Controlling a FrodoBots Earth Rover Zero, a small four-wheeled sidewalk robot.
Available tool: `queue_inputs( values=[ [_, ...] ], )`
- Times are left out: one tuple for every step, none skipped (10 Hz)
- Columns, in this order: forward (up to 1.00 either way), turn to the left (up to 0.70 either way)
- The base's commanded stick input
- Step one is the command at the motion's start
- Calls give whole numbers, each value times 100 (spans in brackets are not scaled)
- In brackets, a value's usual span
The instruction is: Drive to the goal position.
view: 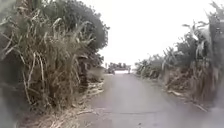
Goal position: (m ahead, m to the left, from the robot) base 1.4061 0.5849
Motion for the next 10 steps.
queue_inputs(
  values=[
    [0, 100],
    [0, 100],
    [0, 13],
    [0, 6],
    [0, 0],
    [0, 0],
    [0, 0],
    [0, 0],
    [0, 0],
    [0, 0]
  ],
)
